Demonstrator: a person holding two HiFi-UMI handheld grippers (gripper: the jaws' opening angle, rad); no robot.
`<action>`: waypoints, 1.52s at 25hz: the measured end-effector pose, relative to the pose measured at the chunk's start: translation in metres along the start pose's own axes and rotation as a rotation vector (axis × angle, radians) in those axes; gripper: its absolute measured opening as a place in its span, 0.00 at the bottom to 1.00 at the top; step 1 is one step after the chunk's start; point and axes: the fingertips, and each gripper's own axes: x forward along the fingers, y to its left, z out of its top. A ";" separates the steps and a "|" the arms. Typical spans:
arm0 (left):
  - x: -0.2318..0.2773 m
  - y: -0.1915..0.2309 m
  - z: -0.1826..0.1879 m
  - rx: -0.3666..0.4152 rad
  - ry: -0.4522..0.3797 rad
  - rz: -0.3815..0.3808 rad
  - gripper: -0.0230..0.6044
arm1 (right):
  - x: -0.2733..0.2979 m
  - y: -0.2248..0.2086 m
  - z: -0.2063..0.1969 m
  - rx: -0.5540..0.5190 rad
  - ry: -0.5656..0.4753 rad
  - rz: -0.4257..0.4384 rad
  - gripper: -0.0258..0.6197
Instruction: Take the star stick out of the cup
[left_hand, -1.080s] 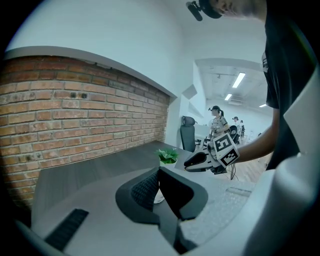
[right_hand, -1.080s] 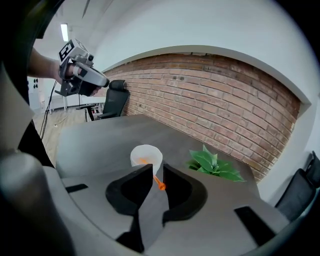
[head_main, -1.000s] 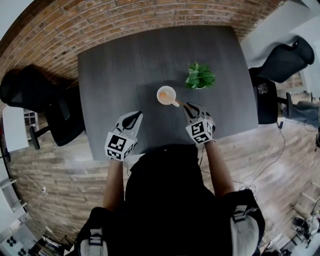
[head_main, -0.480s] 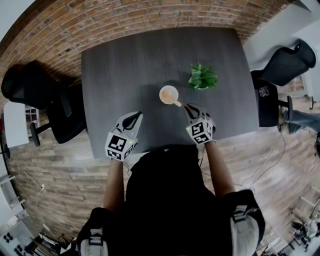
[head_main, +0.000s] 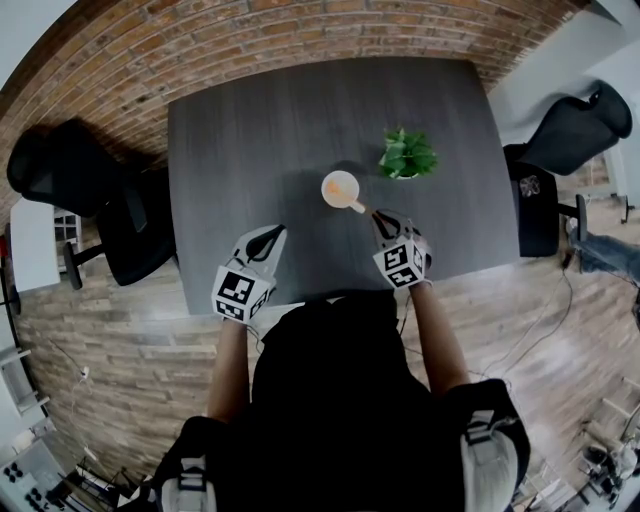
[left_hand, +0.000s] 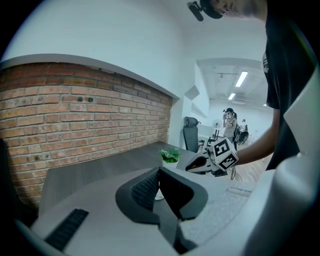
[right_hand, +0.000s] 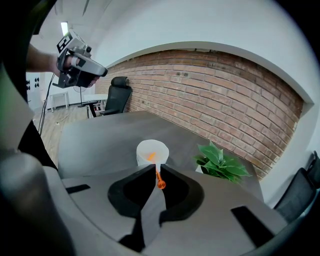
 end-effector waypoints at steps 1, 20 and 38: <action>0.000 0.000 0.001 0.002 -0.003 -0.002 0.04 | 0.000 0.000 0.000 -0.001 0.001 0.002 0.08; -0.027 0.000 0.002 0.013 -0.054 -0.012 0.04 | -0.019 0.015 0.013 -0.019 0.008 -0.034 0.06; -0.050 0.005 -0.004 0.035 -0.090 -0.065 0.04 | -0.046 0.031 0.029 -0.015 -0.010 -0.126 0.06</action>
